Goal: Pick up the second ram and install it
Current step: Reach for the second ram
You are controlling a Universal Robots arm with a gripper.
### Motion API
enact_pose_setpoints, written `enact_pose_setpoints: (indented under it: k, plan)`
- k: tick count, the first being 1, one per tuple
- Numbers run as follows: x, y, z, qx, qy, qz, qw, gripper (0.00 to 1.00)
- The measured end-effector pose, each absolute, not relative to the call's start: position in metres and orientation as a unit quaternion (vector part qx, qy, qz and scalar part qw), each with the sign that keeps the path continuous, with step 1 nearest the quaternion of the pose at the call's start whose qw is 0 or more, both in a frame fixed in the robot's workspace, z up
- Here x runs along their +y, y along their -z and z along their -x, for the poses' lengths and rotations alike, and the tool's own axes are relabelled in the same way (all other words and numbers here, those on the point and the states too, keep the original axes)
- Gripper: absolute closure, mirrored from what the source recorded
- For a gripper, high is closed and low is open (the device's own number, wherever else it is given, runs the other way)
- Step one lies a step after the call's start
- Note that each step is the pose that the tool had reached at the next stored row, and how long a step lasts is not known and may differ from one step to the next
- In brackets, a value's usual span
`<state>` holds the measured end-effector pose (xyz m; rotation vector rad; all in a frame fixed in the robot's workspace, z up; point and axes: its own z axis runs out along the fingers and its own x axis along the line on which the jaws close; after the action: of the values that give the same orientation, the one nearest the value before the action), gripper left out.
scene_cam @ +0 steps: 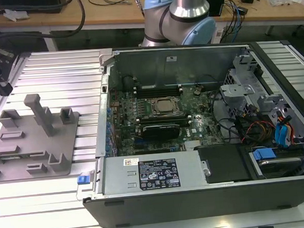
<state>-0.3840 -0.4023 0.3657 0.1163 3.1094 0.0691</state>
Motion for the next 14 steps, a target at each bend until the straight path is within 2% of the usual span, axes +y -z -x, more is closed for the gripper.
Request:
enact_pose_setpoints:
  k: [14]
  plan:
    - [-0.41,-0.346,0.403,0.999,-0.022,-0.037,0.015,0.92]
